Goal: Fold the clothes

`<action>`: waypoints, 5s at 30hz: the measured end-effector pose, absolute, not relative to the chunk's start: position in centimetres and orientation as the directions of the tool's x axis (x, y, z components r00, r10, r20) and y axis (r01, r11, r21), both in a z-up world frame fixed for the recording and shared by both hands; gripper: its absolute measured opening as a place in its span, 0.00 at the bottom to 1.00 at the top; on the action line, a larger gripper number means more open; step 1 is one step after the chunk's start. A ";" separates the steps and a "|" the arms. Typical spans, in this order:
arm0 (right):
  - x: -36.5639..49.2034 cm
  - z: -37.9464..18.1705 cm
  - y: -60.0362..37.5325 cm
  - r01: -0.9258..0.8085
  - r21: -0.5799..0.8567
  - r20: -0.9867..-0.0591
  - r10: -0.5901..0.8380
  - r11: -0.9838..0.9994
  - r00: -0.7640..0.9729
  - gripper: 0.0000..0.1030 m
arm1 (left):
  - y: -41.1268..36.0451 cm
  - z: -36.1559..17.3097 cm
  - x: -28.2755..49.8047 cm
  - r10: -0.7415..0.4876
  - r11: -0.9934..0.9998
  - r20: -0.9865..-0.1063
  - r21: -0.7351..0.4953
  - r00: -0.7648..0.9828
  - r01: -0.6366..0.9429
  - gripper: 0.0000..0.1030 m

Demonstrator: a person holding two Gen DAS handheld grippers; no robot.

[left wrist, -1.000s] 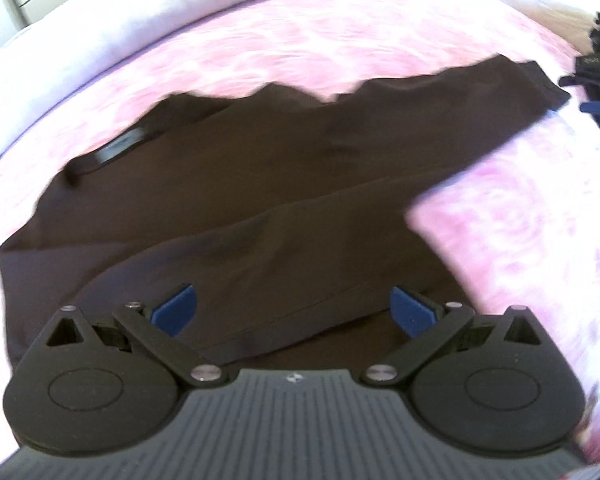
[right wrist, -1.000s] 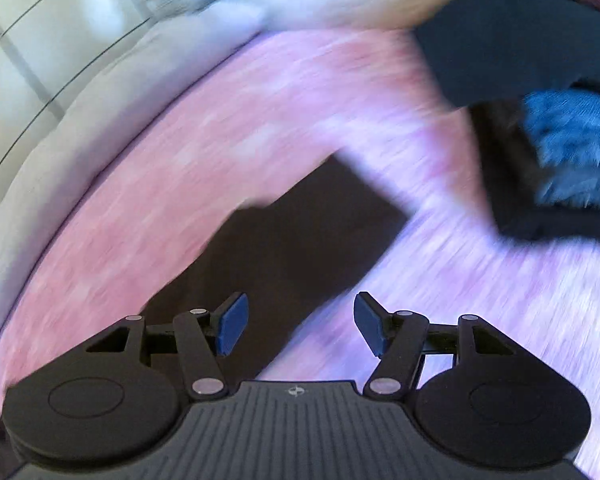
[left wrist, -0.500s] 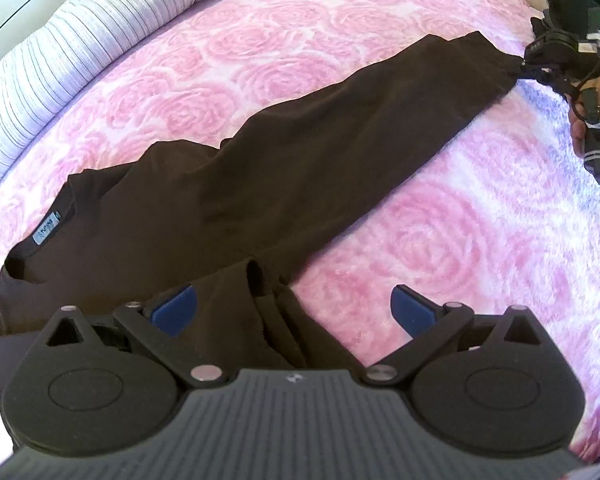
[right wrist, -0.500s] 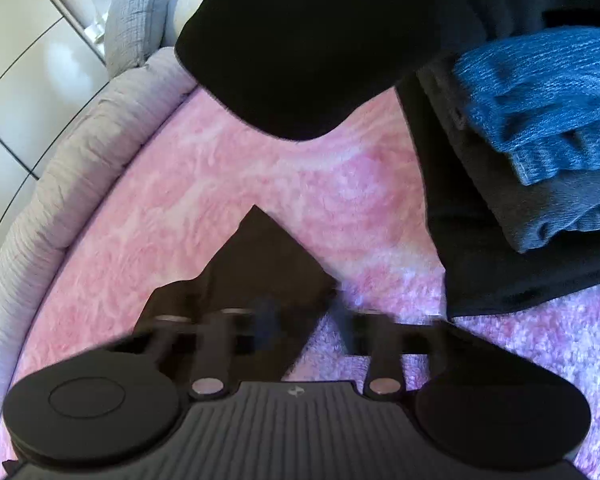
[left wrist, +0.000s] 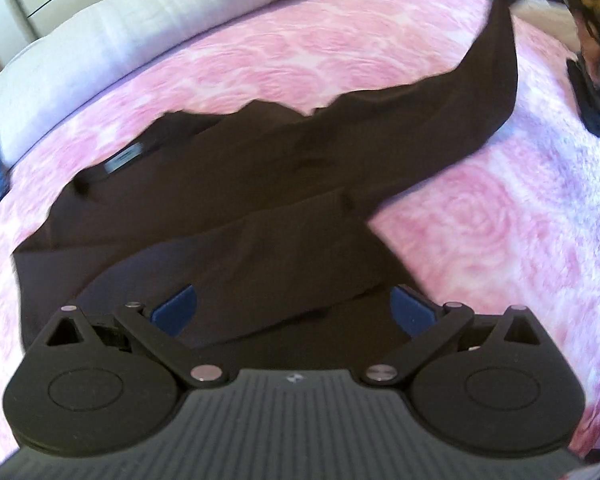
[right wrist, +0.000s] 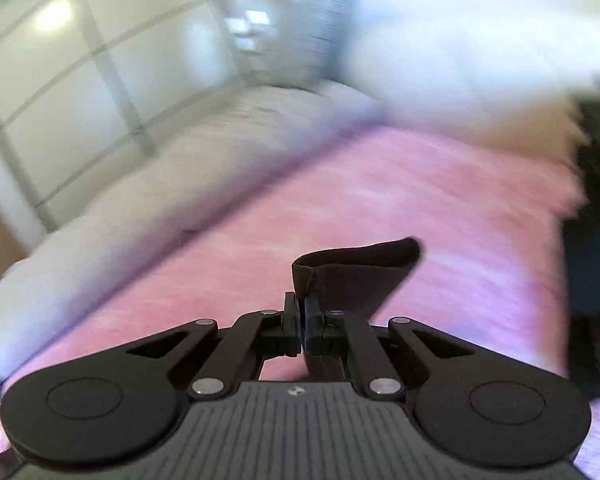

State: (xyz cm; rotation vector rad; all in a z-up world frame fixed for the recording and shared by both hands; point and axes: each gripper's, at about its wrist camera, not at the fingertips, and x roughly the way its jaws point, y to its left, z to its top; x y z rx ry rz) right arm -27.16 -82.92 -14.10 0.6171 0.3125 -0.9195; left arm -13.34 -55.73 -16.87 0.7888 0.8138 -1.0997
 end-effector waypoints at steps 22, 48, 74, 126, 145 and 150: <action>9.7 -21.3 -38.3 0.042 0.041 -0.650 -0.006 0.998 0.760 0.04 | -29.9 -17.8 4.7 -0.366 0.599 -0.843 0.112 0.396 0.793 0.99; -1.5 -24.2 -64.6 0.482 -0.013 -0.767 -0.318 0.876 0.558 0.43 | -49.3 -26.7 21.0 -0.434 0.399 -0.898 -0.118 0.074 0.909 0.55; 0.7 -24.6 -73.7 0.597 0.164 -0.736 -0.305 0.785 0.604 0.07 | -47.1 -25.8 20.1 -0.410 0.305 -0.899 0.022 0.153 0.952 0.16; -20.4 -22.7 -31.8 0.180 0.005 -0.923 -0.064 0.984 0.378 0.54 | -7.0 -25.4 -3.4 -0.410 -0.467 -0.906 0.310 0.108 0.828 0.66; -29.2 -24.7 -26.8 -0.277 -0.285 -0.876 -0.133 0.918 0.463 0.69 | -9.6 -24.9 -1.2 -0.363 -0.245 -0.900 0.344 0.243 0.907 0.09; -30.6 -26.6 -25.1 -0.369 -0.370 -0.866 -0.173 0.853 0.469 0.66 | -9.9 -24.4 -0.5 -0.354 -0.214 -0.901 0.338 0.250 0.916 0.09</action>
